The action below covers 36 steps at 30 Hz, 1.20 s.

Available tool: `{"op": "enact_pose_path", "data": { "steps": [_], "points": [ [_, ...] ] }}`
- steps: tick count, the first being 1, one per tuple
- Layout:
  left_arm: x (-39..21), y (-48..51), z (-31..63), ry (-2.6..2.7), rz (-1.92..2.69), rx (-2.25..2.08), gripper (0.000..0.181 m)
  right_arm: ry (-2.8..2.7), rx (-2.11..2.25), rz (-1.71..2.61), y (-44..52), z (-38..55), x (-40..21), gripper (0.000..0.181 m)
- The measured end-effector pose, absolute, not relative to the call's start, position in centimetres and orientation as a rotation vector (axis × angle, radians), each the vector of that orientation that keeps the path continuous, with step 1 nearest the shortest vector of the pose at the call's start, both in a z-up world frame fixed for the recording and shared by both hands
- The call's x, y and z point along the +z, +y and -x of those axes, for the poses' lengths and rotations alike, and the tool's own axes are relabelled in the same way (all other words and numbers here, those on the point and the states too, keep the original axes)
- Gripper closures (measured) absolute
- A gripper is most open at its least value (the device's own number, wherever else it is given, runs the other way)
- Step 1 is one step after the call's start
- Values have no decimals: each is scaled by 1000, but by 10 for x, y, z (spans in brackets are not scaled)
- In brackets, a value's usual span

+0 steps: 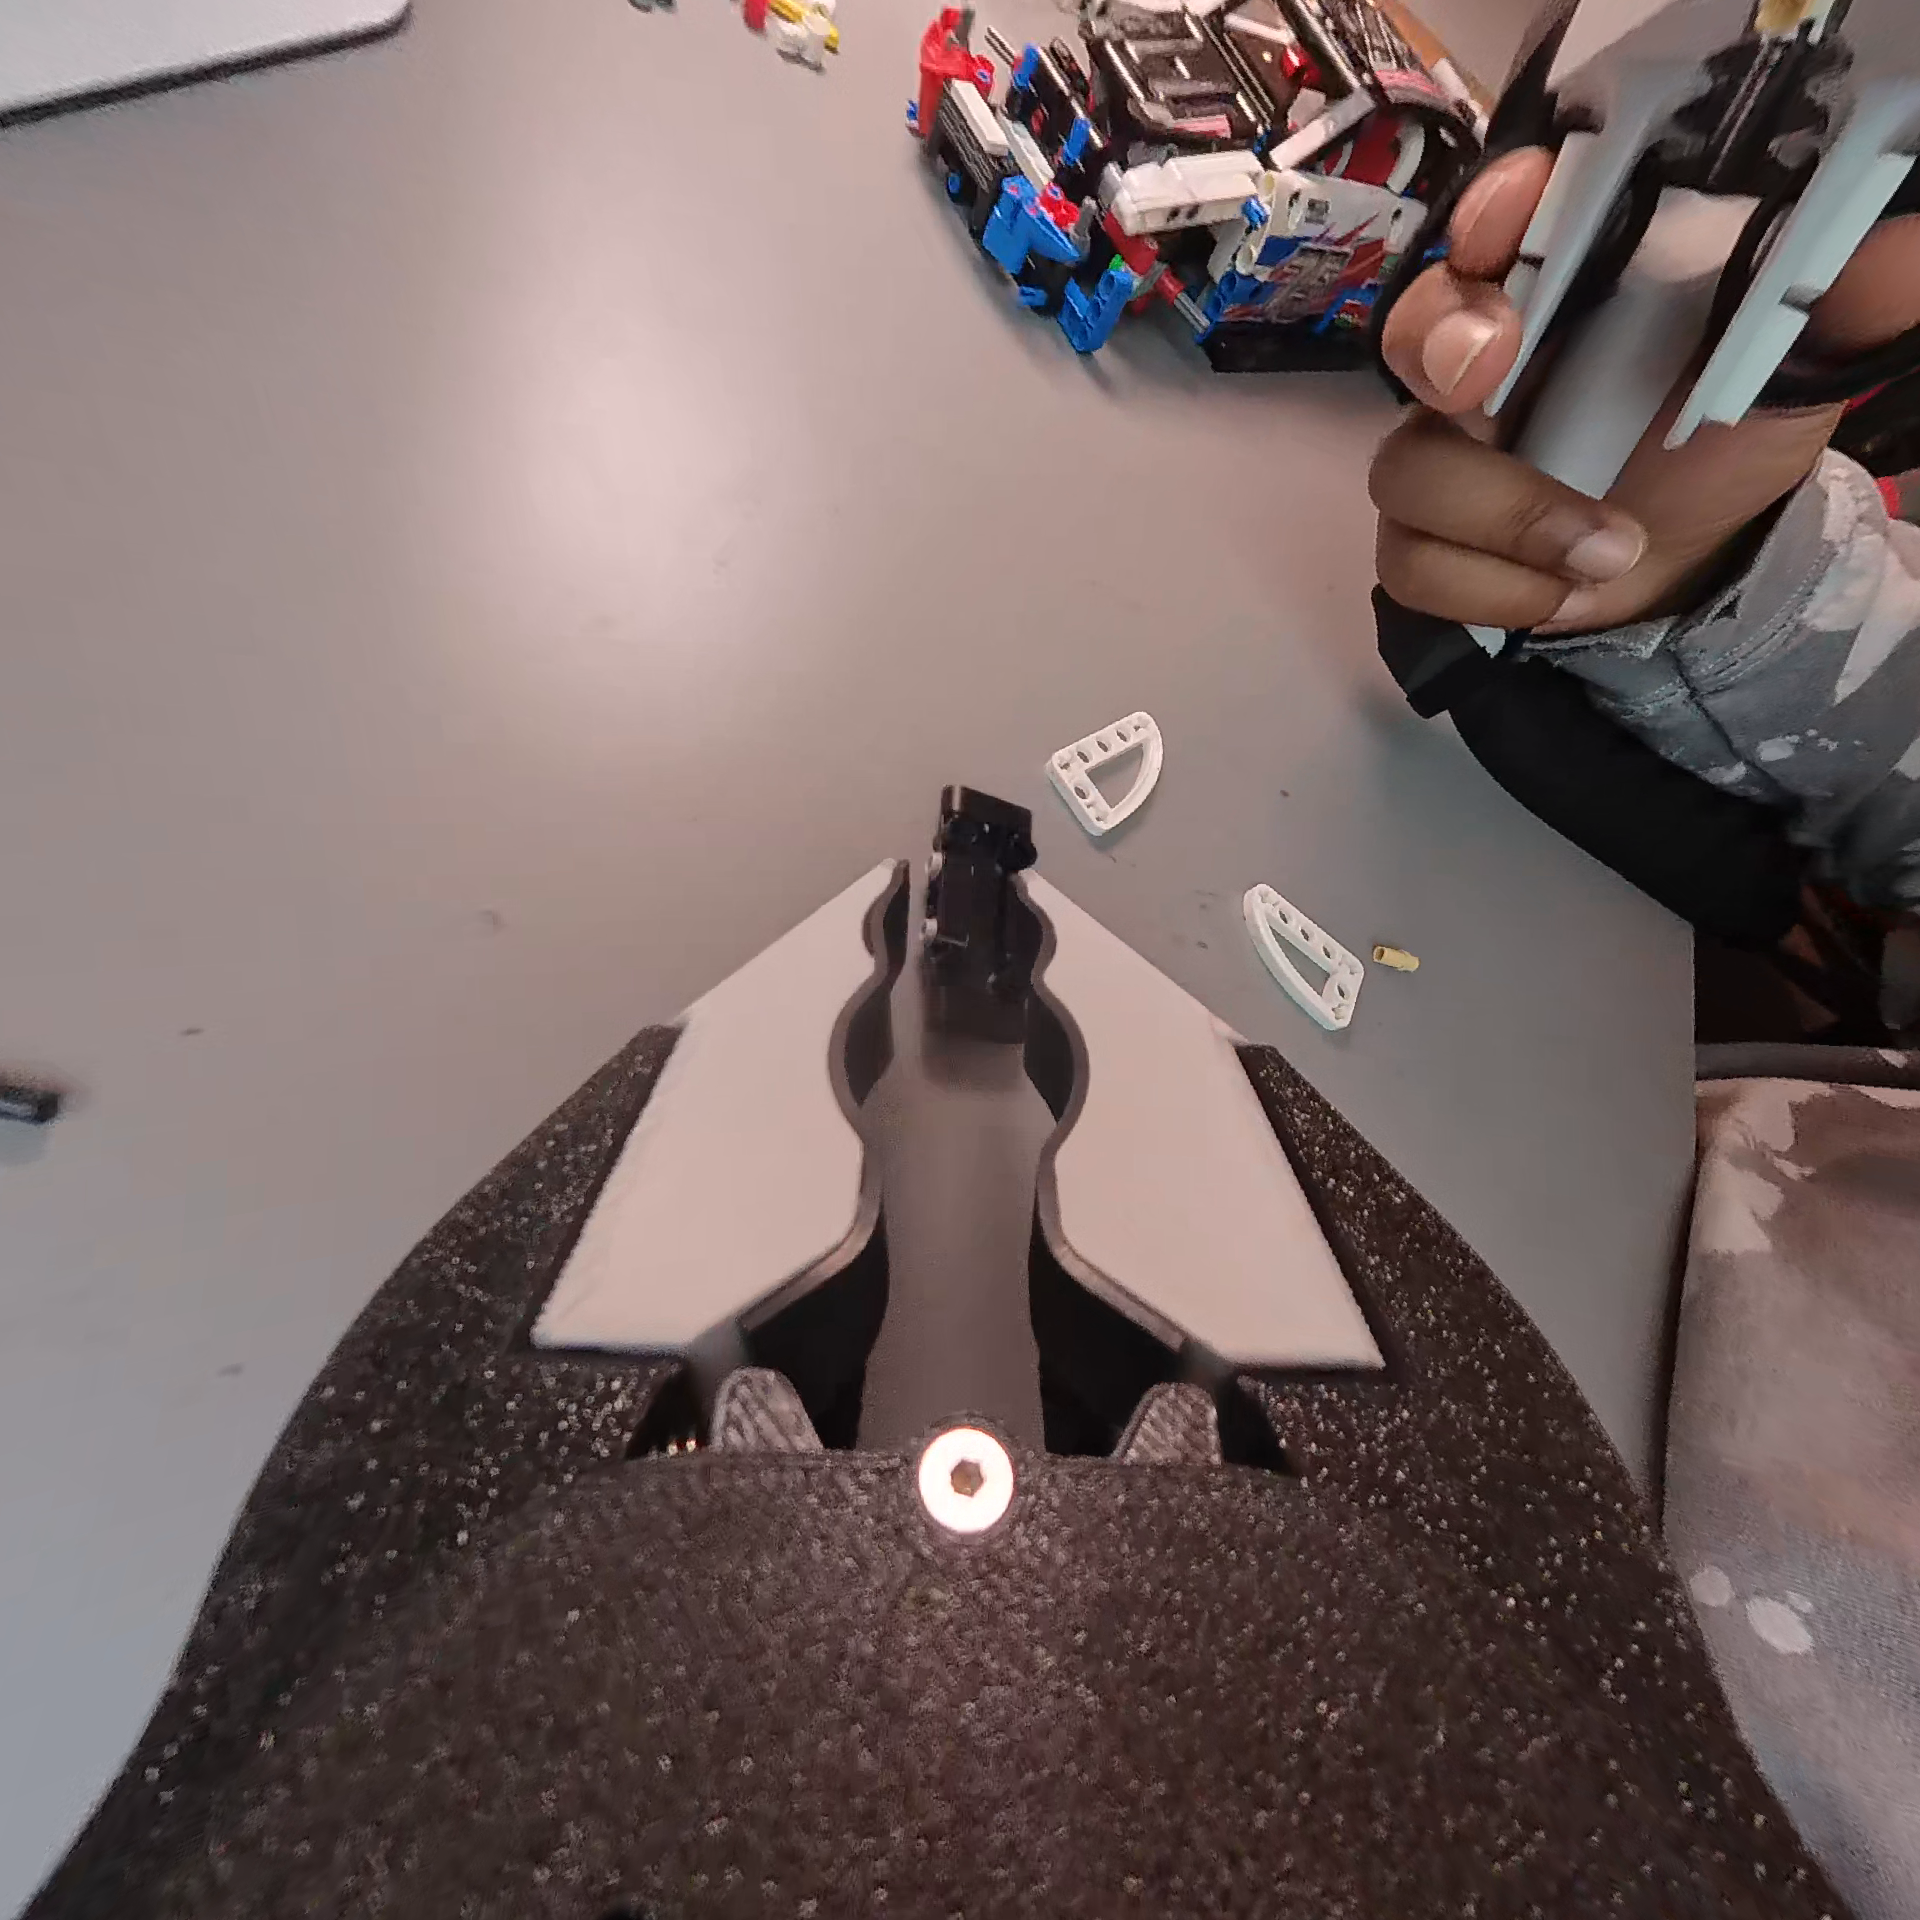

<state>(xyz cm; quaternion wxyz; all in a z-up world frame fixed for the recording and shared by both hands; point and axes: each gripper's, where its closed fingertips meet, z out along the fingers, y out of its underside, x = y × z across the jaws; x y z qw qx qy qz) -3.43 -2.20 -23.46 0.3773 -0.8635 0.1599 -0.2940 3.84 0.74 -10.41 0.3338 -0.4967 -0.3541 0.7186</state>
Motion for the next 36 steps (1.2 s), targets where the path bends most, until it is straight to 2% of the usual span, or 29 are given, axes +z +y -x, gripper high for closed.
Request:
{"op": "enact_pose_path", "data": {
  "steps": [1,6,9,11,14,19,22,25,31,36],
  "points": [
    [-230,-20,41,388,2191,-736,163,-928,1877,1298,6,-38,-104,177],
    [-193,-13,68,263,2011,-769,151,-932,1883,1310,4,-37,-106,177],
    [-168,-12,73,258,1861,-747,117,-930,1896,1319,2,-35,-107,177],
    [-158,-13,69,327,1784,-679,113,-929,1905,1327,1,-34,-109,177],
    [-157,-18,52,402,1762,-688,117,-938,1915,1343,-3,-29,-112,177],
    [-165,-25,33,506,1768,-686,165,-982,1934,1347,-16,-22,-116,177],
    [-166,-28,29,576,1757,-603,181,-1012,1925,1344,-23,-19,-118,177],
    [-166,-30,25,637,1737,-523,180,-1011,1945,1343,-26,-19,-117,177],
    [-158,-33,15,635,1678,-562,146,-990,1994,1373,-25,-18,-119,177],
    [-151,-40,-5,670,1624,-601,144,-995,2017,1387,-29,-13,-122,177]
  ]
}}
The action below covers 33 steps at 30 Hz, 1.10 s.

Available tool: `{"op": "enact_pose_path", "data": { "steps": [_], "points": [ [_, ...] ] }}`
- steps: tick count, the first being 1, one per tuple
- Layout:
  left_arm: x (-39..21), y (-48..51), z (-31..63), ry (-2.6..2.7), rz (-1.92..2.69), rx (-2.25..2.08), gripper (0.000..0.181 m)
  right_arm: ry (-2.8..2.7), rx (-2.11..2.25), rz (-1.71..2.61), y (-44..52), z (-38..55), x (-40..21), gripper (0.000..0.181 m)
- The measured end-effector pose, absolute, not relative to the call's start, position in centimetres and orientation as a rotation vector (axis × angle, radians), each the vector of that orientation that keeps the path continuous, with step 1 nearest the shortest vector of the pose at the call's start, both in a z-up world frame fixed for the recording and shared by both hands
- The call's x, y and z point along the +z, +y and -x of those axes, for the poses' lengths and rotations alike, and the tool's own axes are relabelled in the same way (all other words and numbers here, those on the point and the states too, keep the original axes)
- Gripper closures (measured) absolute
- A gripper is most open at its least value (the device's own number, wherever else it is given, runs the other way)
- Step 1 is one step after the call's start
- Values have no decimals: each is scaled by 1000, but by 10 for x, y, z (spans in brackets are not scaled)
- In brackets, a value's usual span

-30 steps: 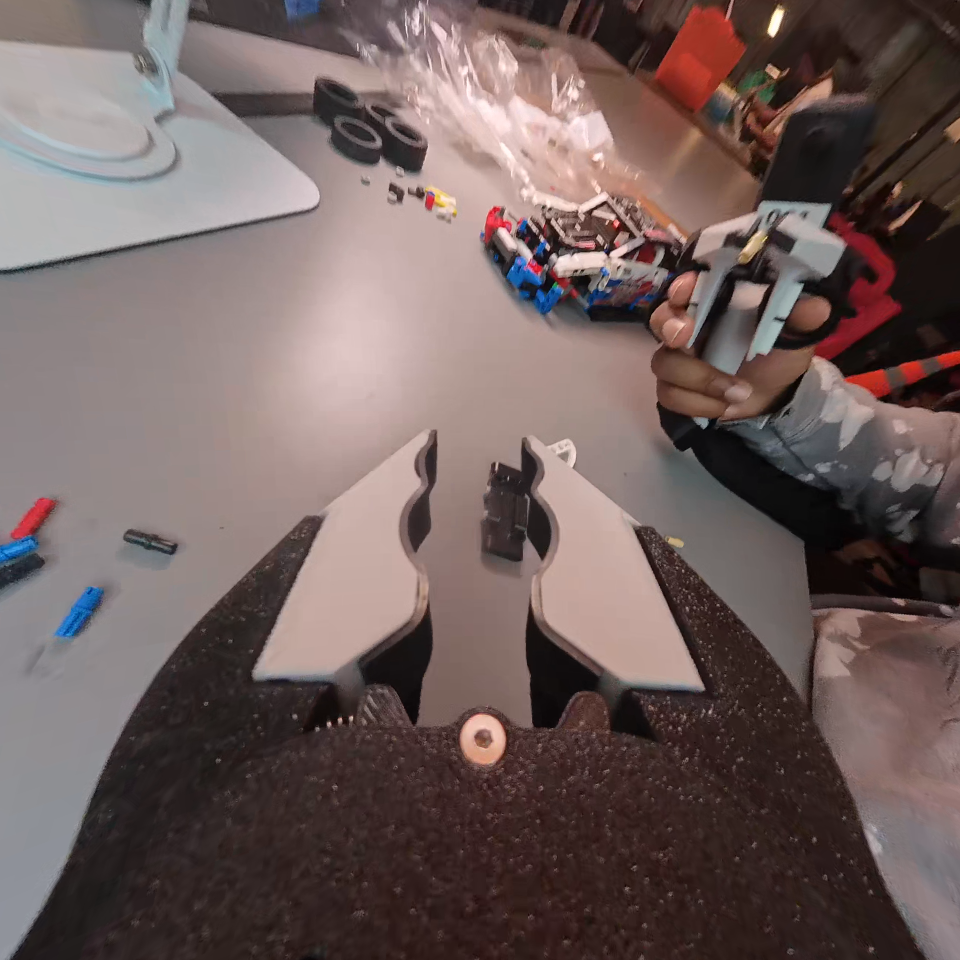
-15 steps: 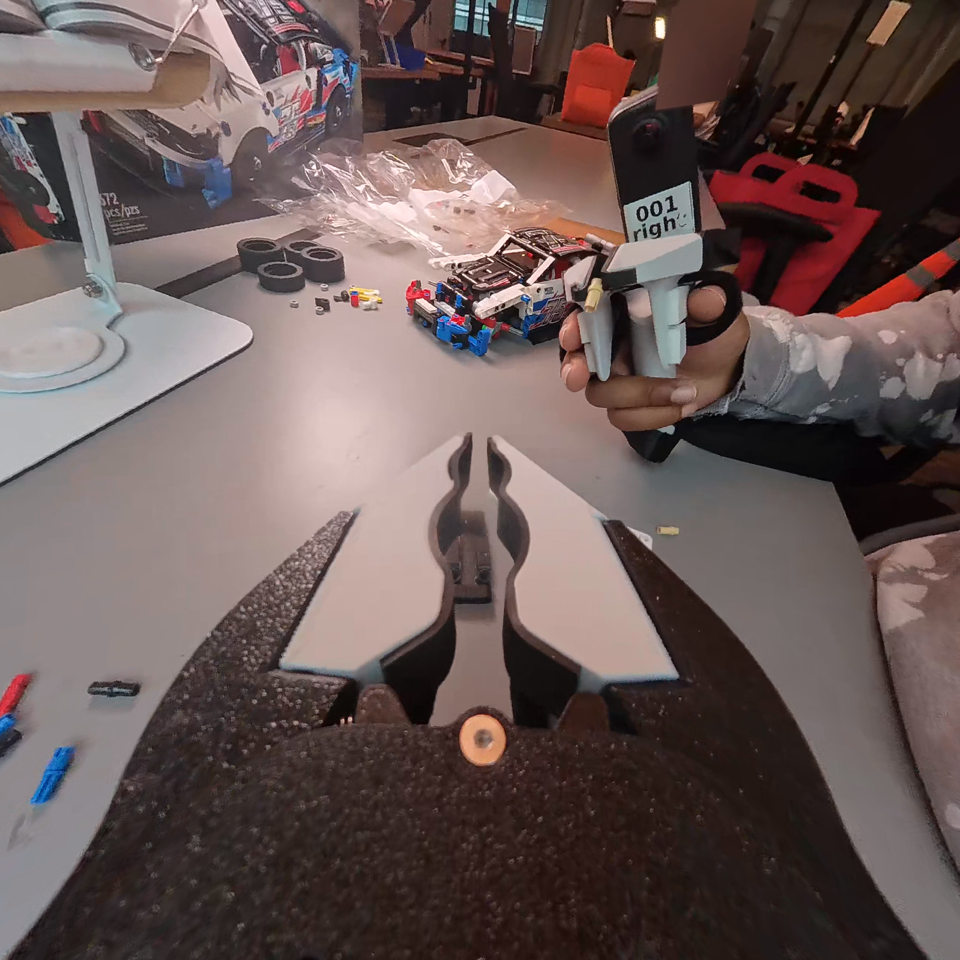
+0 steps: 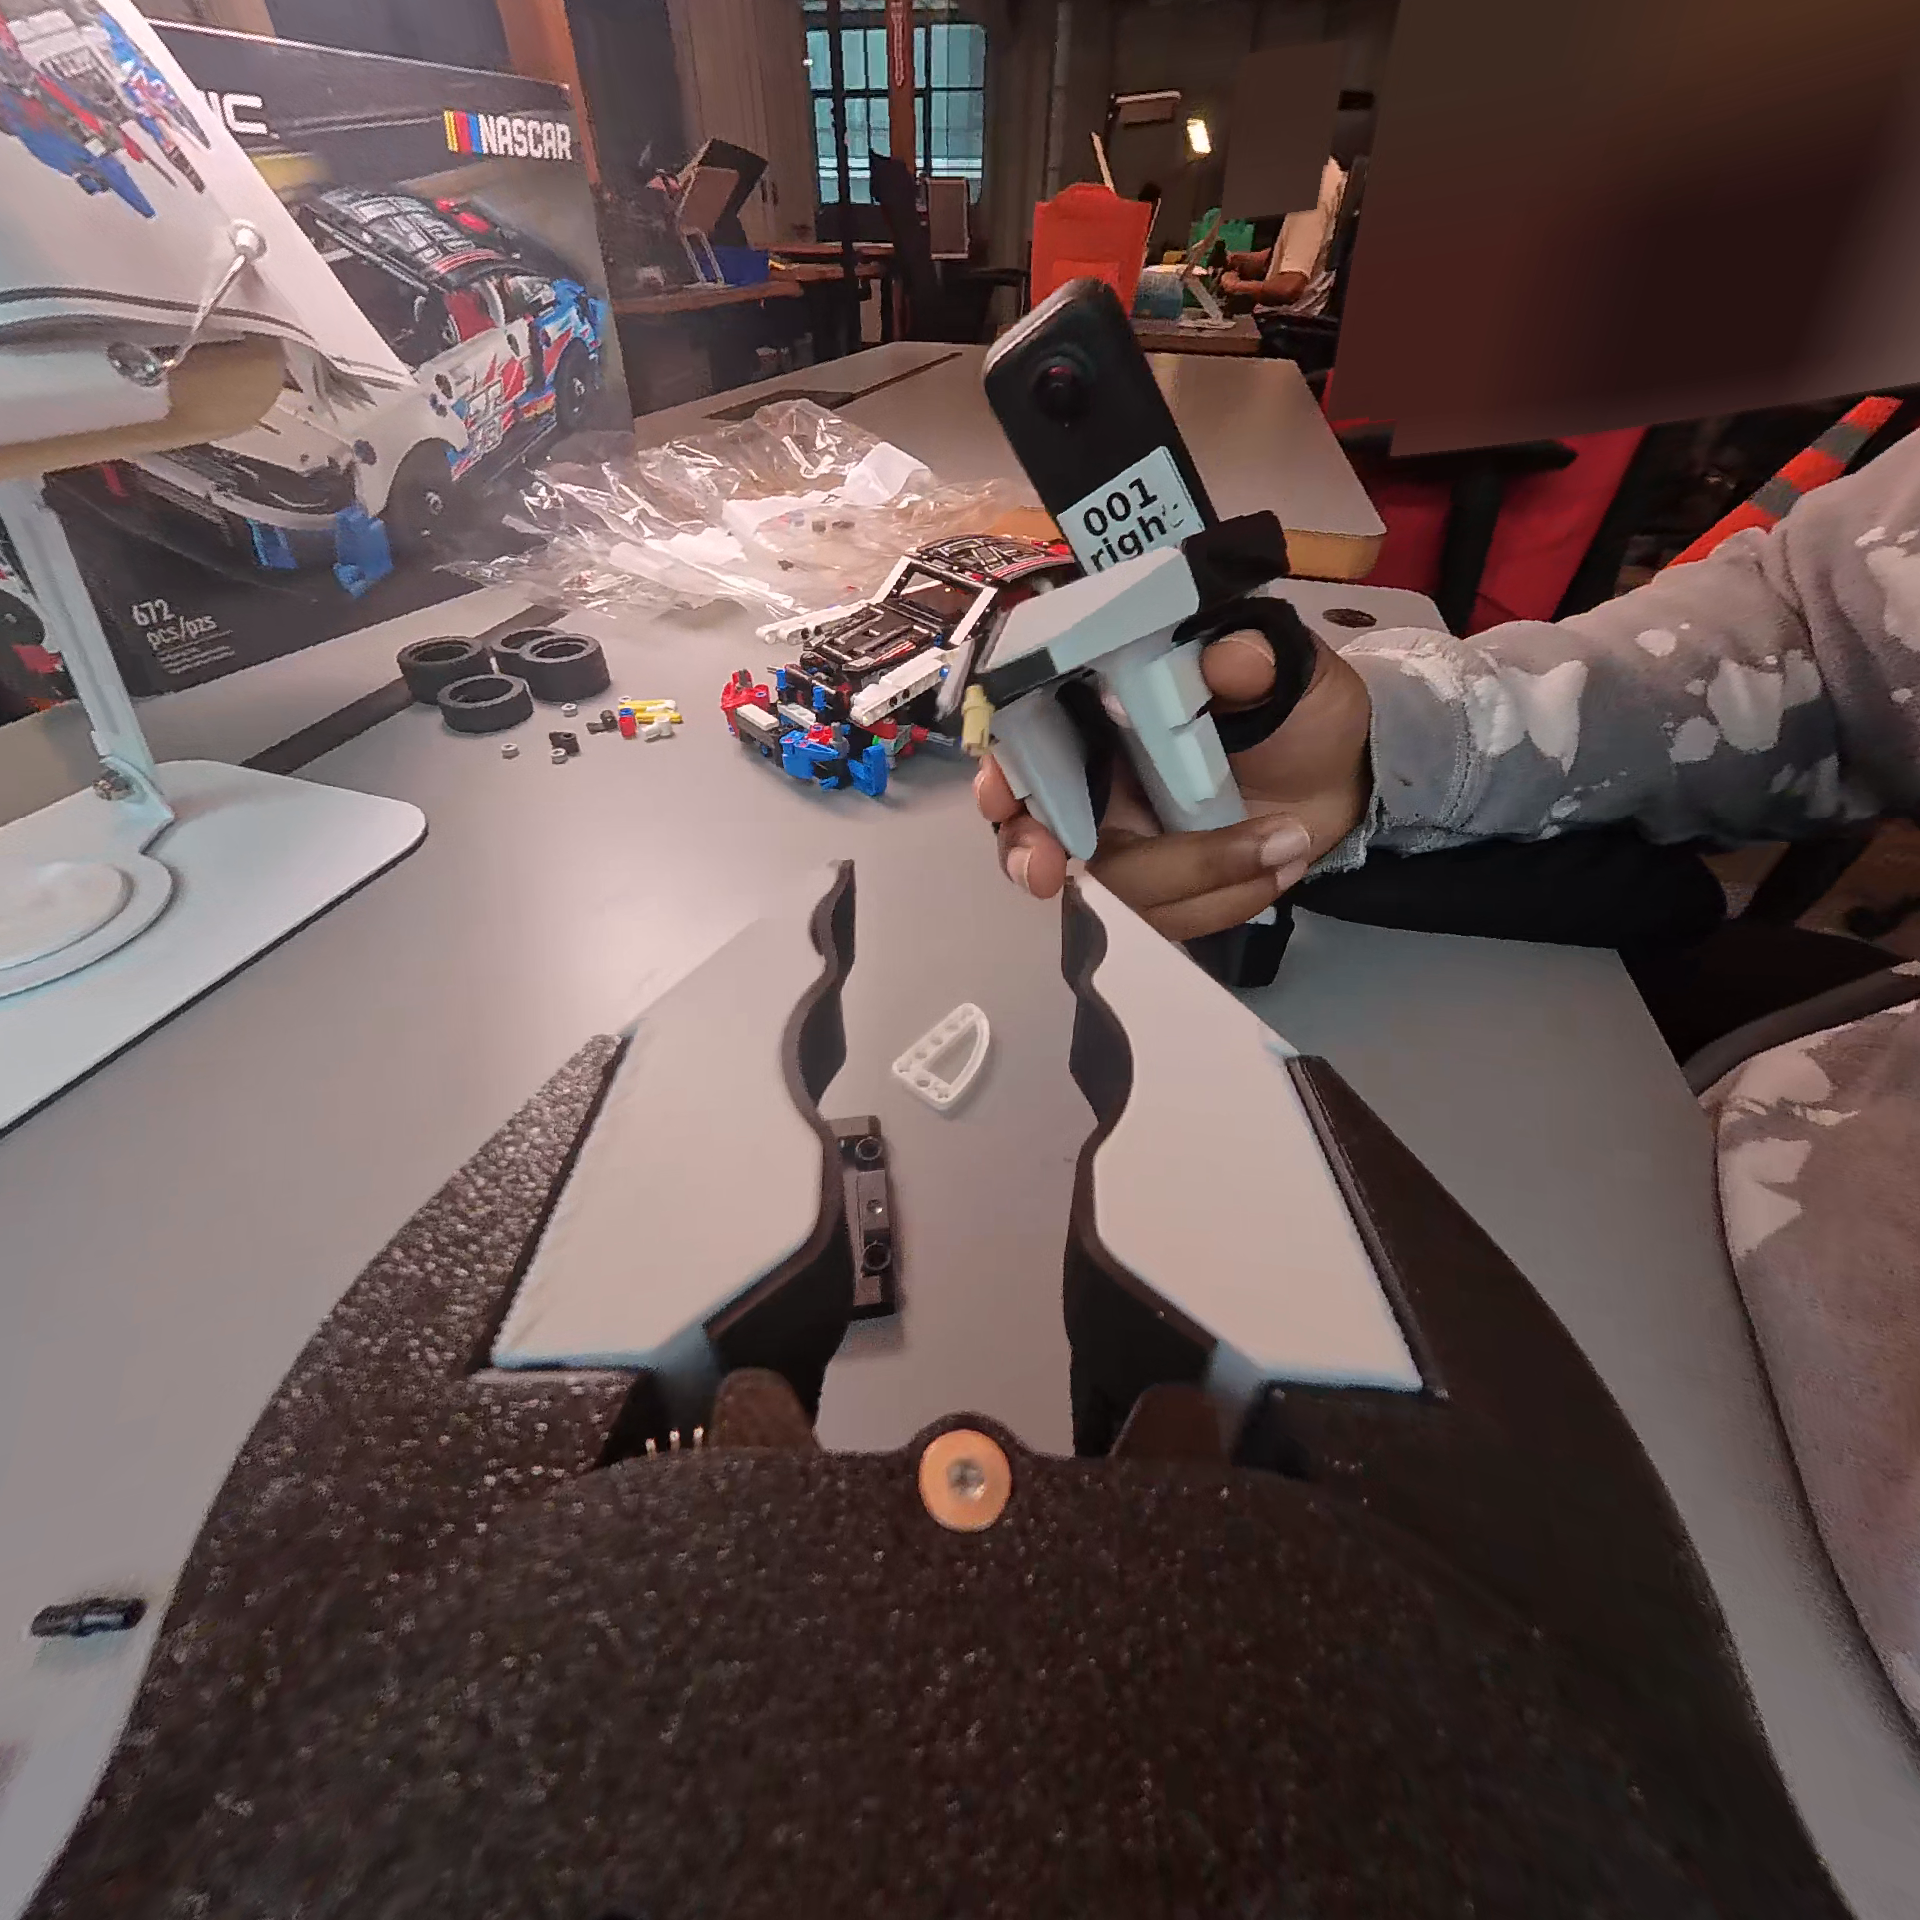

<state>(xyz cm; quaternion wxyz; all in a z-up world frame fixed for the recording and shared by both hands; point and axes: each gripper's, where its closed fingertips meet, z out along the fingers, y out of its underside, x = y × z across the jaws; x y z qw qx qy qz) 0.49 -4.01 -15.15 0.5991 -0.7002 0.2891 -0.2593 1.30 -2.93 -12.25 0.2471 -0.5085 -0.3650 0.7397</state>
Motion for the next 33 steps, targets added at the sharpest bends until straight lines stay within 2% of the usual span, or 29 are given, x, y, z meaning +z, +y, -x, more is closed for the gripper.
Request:
{"op": "enact_pose_path", "data": {
  "steps": [13,15,18,33],
  "points": [
    [-136,-42,-7,667,1566,-501,181,-1048,2025,1437,-39,-3,-135,177],
    [-139,-42,-9,690,1580,-480,181,-1052,2017,1447,-39,-3,-136,177],
    [-140,-43,-11,709,1574,-465,168,-1070,2028,1440,-42,-3,-136,178],
    [-149,-39,-8,753,1625,-349,178,-1079,1987,1478,-41,-3,-140,177]
  ]
}}
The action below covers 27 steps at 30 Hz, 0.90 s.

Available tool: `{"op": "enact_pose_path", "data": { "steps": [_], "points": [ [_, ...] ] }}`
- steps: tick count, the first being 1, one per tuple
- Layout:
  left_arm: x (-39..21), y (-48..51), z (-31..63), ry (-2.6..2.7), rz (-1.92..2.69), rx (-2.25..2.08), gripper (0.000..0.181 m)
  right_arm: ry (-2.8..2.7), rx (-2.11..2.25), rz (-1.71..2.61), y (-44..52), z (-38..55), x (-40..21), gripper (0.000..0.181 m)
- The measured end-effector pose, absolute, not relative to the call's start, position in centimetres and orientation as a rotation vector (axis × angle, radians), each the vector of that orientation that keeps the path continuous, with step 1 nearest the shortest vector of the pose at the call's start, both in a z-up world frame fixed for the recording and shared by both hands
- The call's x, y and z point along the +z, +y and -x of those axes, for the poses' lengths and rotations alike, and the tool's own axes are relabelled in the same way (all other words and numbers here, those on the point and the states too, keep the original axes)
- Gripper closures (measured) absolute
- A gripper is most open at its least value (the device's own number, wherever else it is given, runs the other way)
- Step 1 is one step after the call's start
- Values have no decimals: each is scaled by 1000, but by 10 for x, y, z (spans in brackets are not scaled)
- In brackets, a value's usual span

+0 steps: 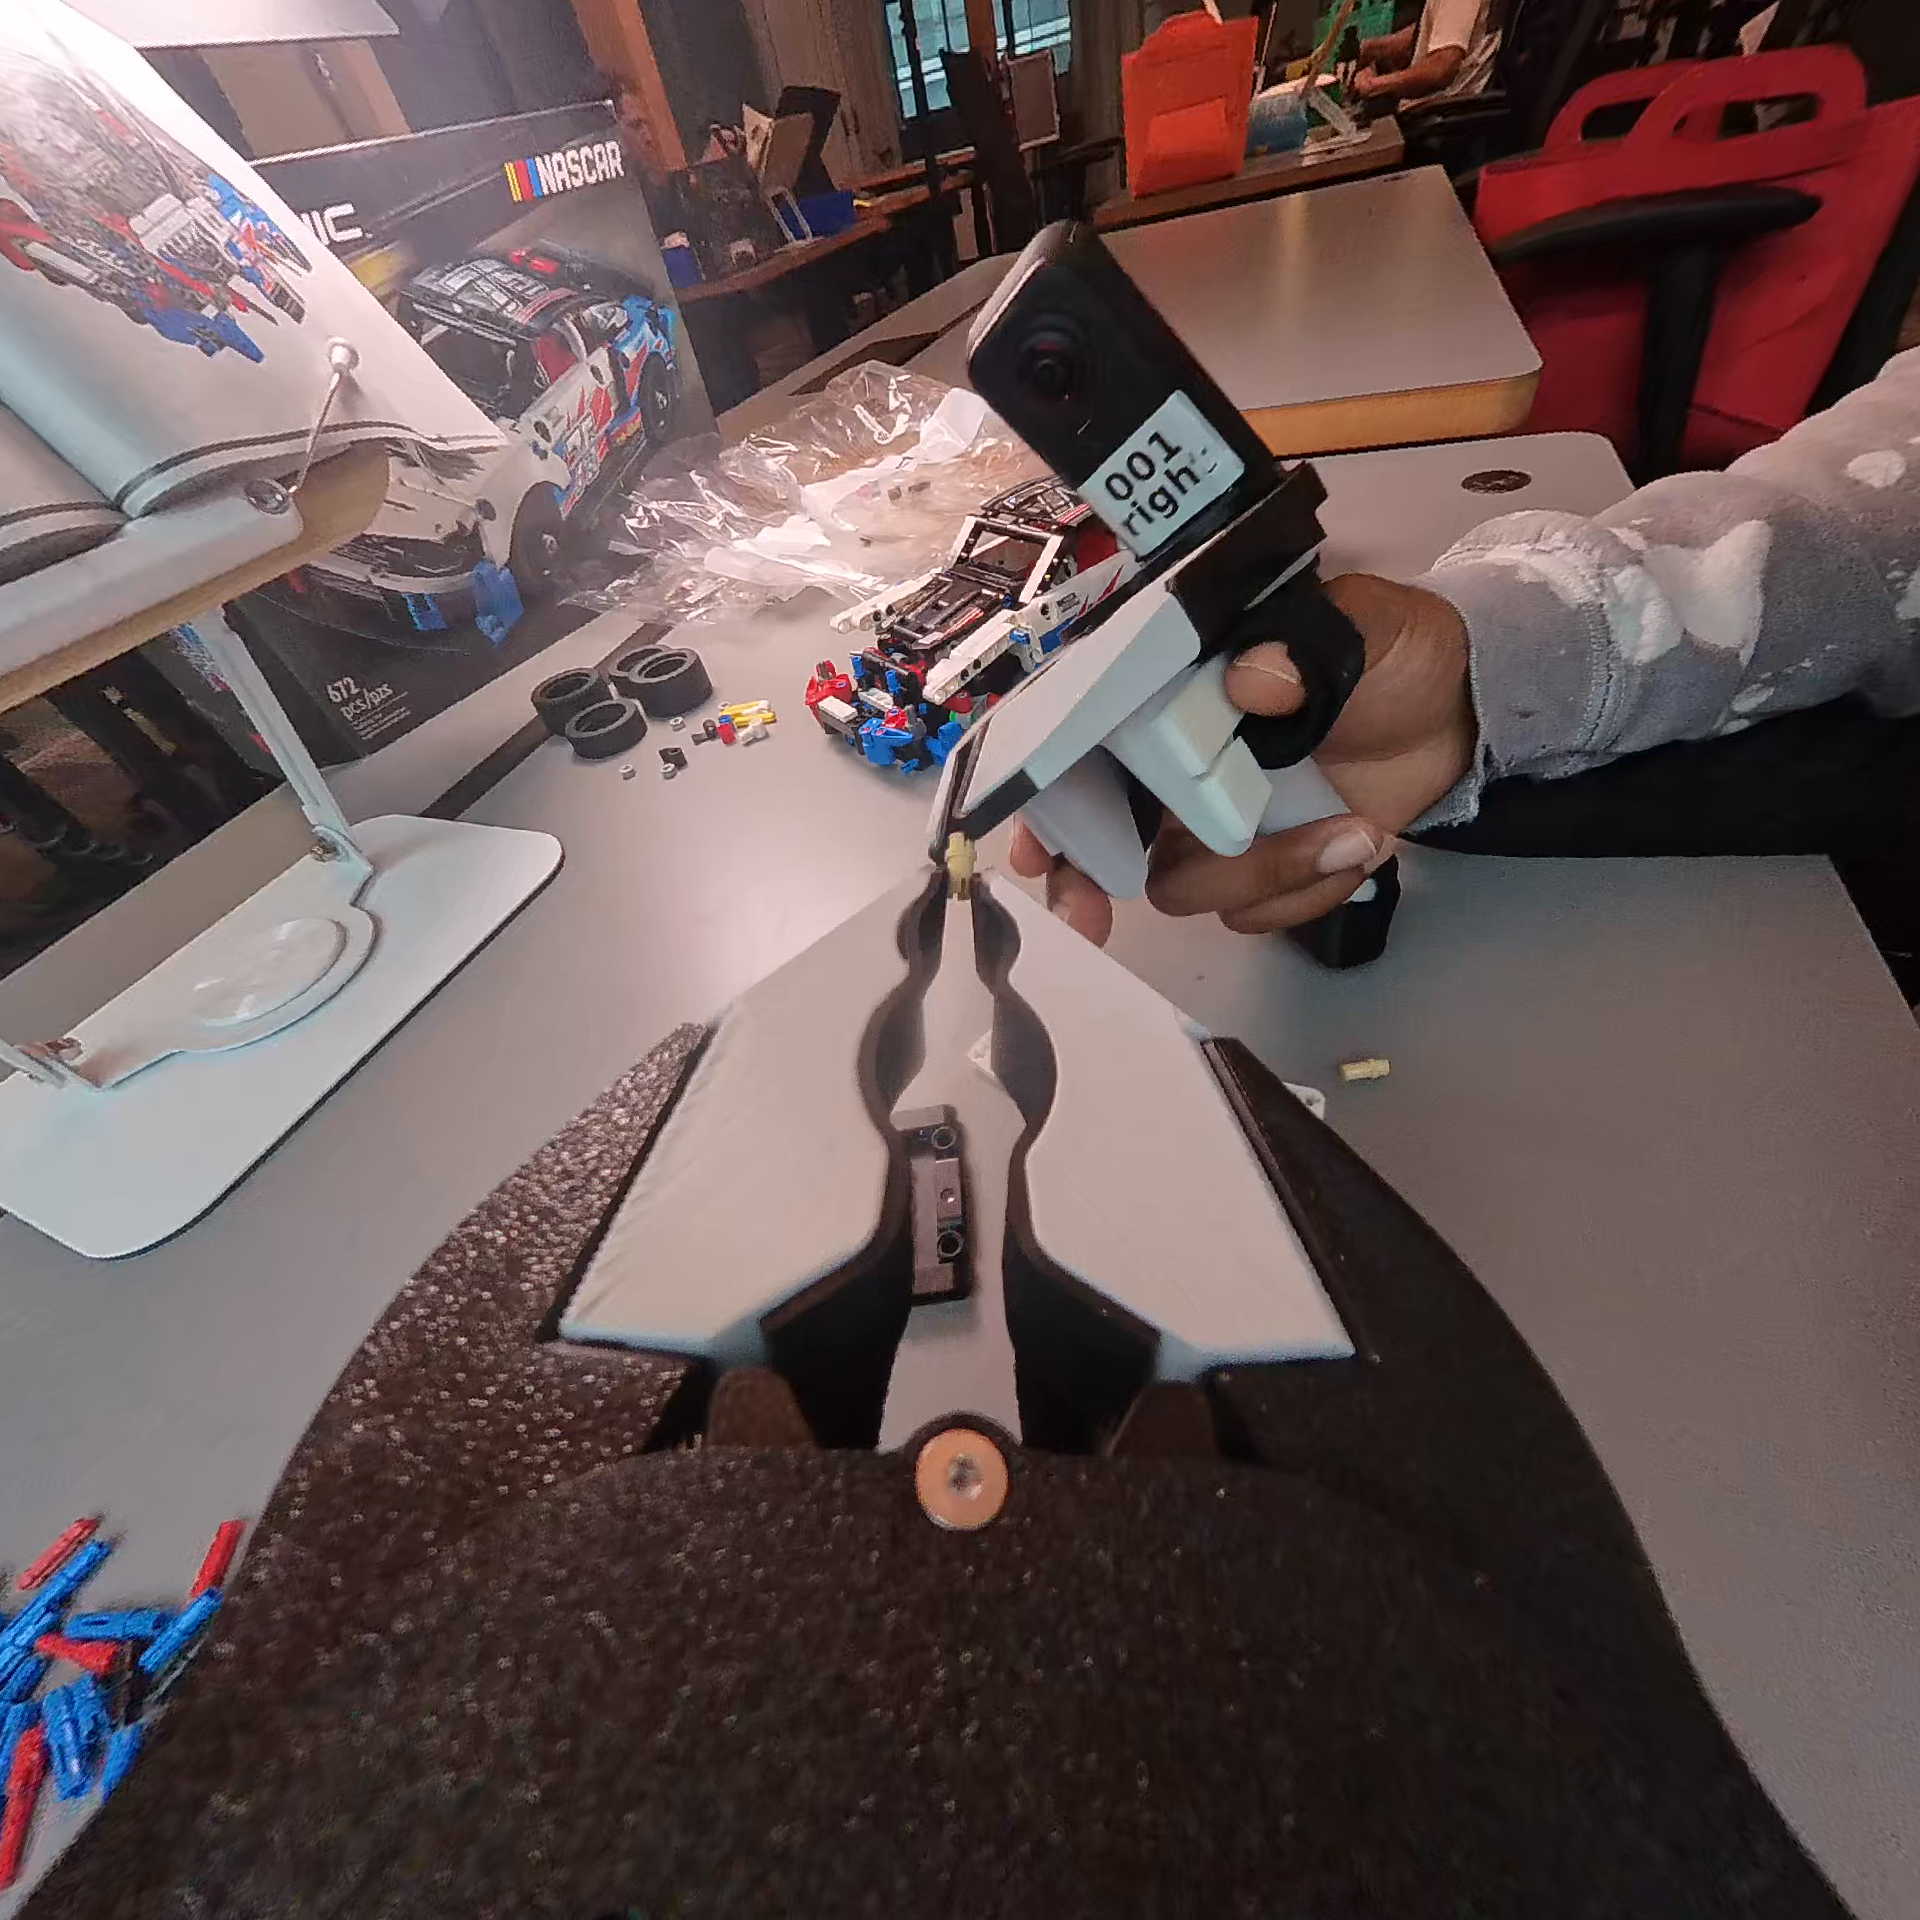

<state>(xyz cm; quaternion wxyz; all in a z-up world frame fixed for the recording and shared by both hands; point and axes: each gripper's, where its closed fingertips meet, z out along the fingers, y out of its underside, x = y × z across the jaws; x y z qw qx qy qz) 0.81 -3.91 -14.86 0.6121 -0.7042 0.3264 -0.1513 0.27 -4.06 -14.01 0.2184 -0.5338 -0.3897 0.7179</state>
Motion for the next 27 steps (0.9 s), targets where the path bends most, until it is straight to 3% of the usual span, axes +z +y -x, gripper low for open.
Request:
{"op": "enact_pose_path", "data": {
  "steps": [4,8,13,22,27],
  "points": [
    [-162,-28,17,733,1699,-221,178,-1089,1805,1456,-22,-7,-135,153],
    [-189,-3,103,588,1912,85,178,-1229,1419,1391,-1,-19,-138,144],
    [-238,8,194,346,2203,123,177,-1391,1288,1385,-8,-25,-152,144],
    [-254,8,215,330,2263,212,175,-1538,1172,1373,-23,-20,-178,145],
    [-243,10,206,322,2201,144,152,-1541,1148,1392,-16,-23,-179,142]
  ]
}}
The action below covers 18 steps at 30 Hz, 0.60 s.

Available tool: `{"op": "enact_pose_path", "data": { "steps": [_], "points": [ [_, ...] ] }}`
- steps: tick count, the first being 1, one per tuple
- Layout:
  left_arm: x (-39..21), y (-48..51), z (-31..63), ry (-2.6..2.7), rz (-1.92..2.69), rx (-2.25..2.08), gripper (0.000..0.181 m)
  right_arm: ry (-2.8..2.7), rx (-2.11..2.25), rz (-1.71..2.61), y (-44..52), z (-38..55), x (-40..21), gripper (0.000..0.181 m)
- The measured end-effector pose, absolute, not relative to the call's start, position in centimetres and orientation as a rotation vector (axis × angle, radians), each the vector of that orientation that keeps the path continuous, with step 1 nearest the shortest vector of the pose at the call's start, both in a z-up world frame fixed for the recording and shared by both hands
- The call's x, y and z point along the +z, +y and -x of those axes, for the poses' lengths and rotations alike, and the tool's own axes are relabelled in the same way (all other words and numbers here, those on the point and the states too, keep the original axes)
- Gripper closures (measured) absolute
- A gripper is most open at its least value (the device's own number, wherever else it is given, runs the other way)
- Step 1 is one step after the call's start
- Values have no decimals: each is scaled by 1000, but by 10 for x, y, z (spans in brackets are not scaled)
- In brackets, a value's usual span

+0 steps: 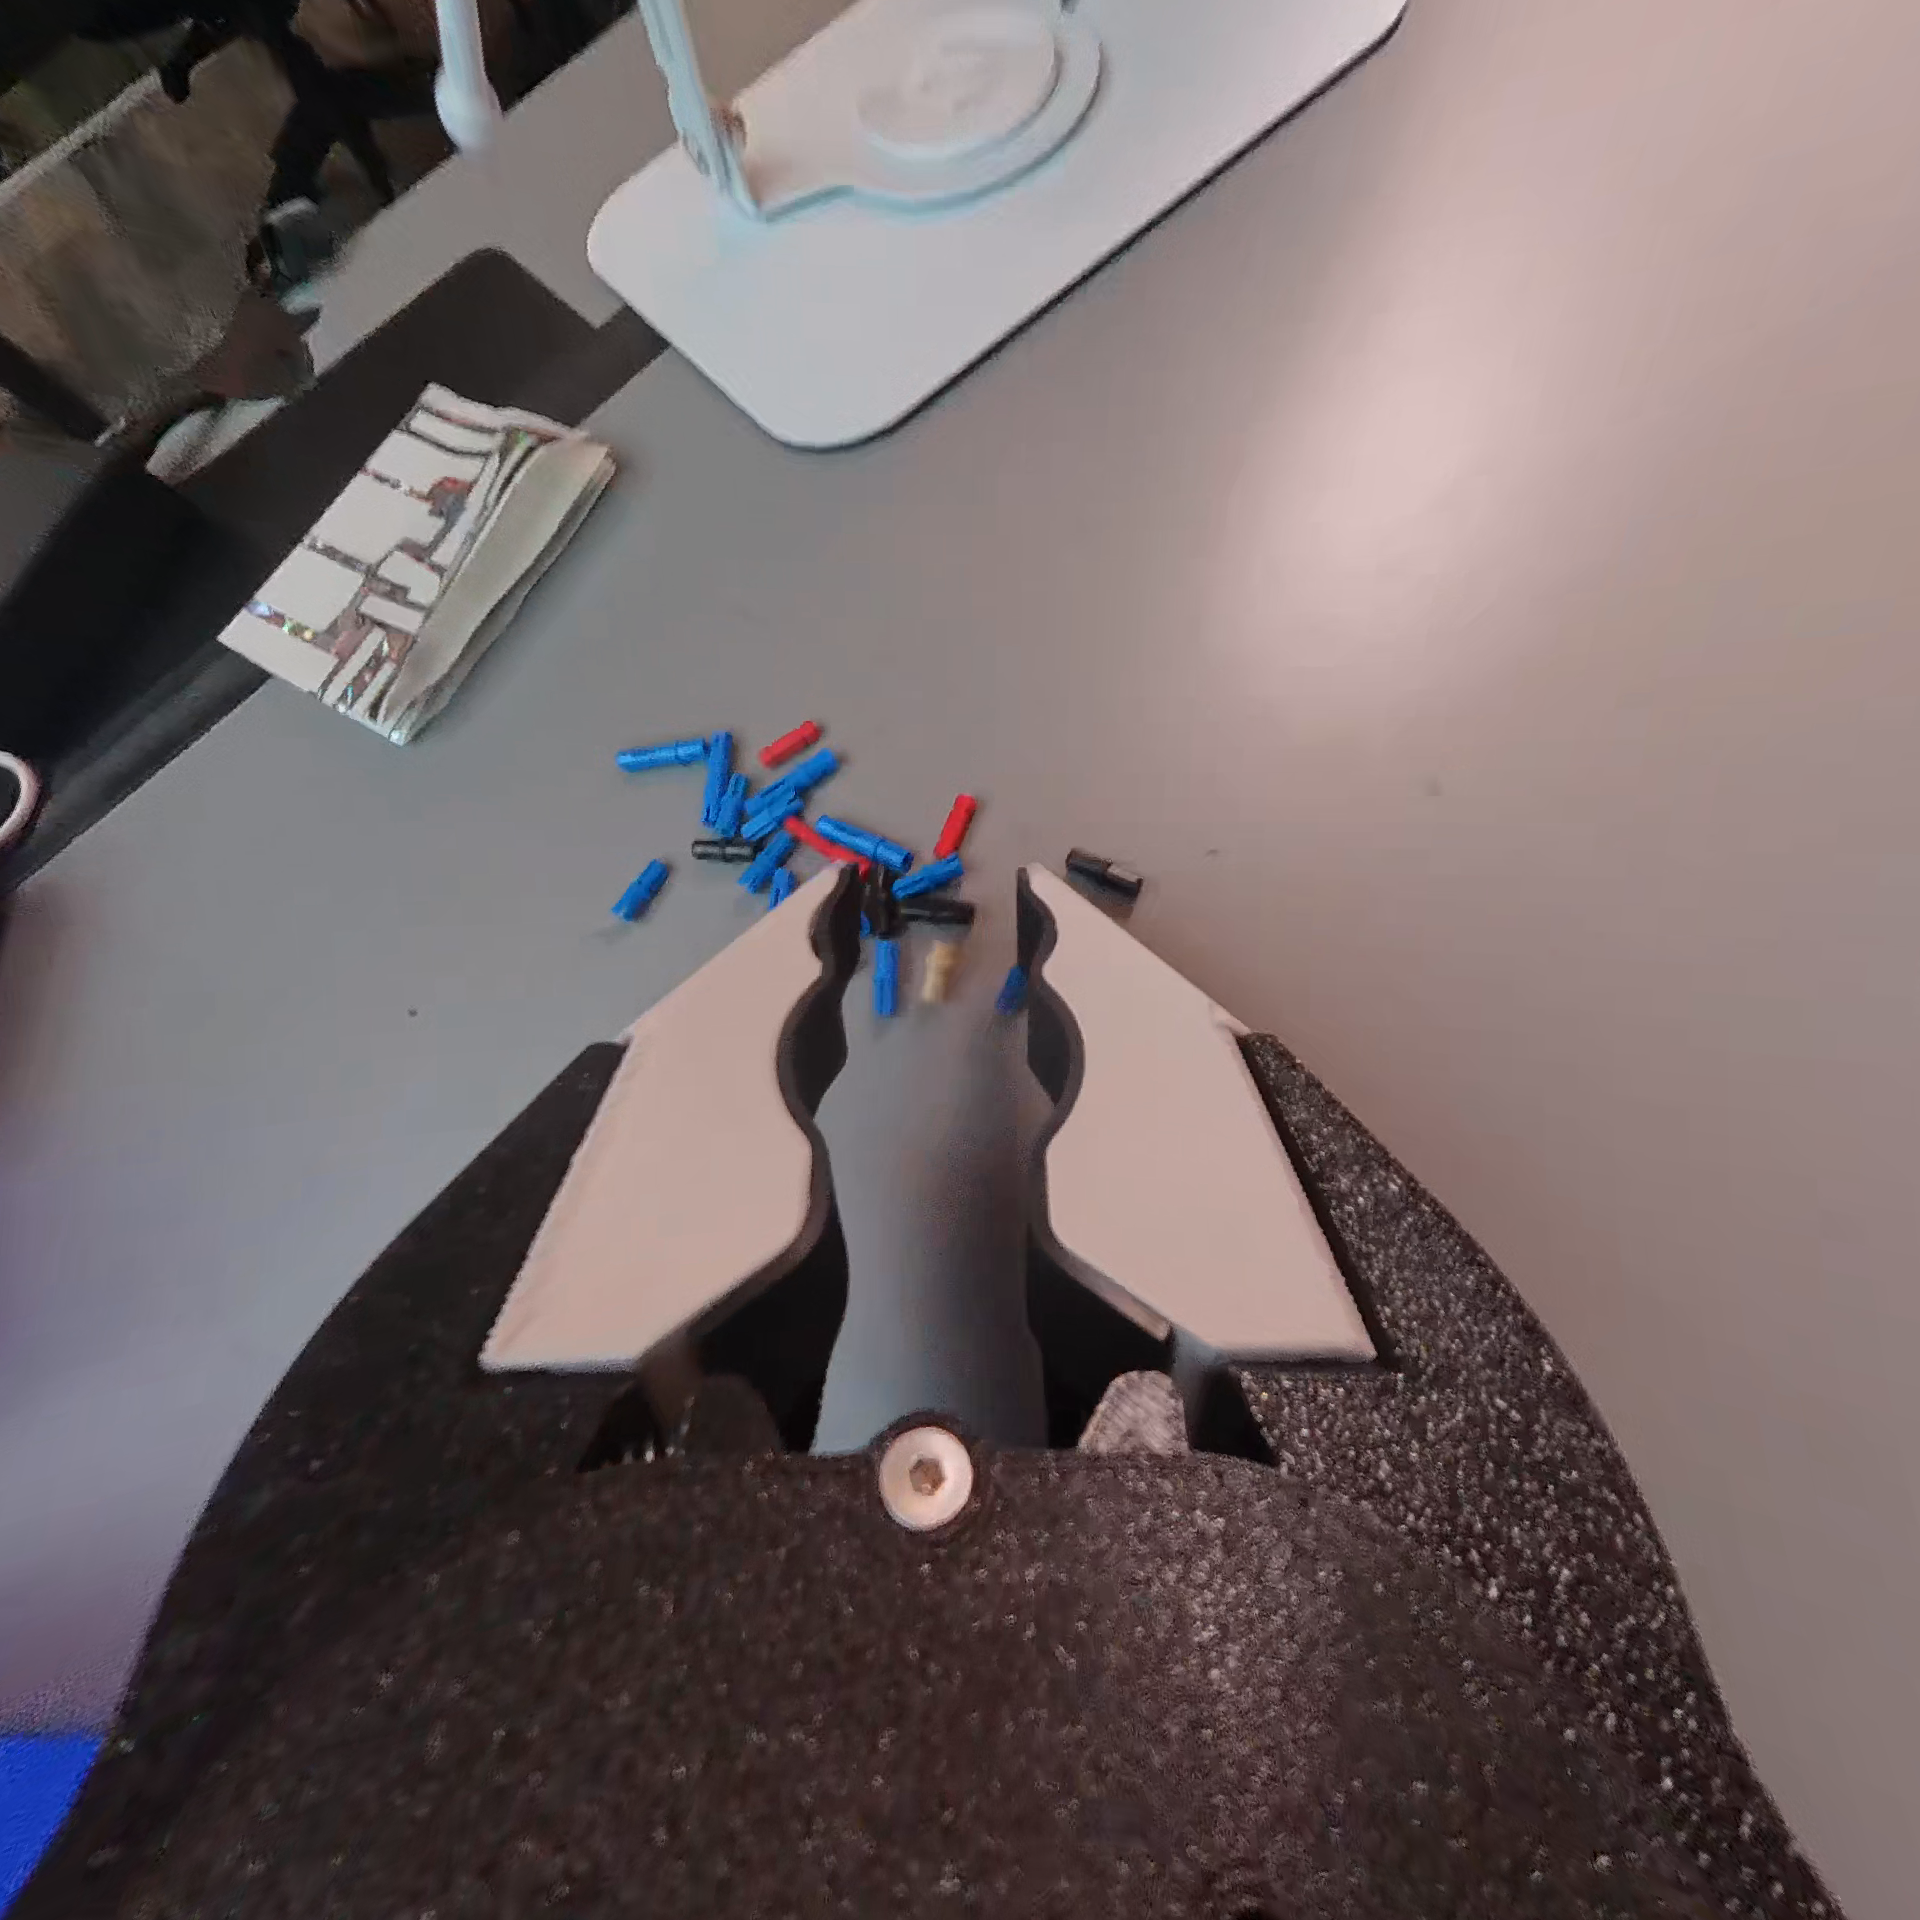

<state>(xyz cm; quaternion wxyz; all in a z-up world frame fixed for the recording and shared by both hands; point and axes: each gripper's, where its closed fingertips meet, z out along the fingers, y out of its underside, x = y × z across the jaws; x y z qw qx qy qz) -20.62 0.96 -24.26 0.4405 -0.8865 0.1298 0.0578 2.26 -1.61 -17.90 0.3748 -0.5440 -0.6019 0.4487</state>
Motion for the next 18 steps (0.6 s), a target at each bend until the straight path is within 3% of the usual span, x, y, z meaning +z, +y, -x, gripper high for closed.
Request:
{"op": "enact_pose_path", "data": {
  "steps": [2,6,16,18],
  "points": [
    [-221,11,185,335,2098,19,140,-1590,1117,1388,-15,-27,-181,143],
    [-186,0,115,480,1920,-291,138,-1982,1075,1416,-43,-59,-212,149],
    [-216,-30,21,830,1938,-475,137,-2411,824,1341,-93,-87,-256,160],
    [-216,-31,18,837,1932,-489,136,-2409,814,1340,-91,-86,-258,171]
  ]
}}
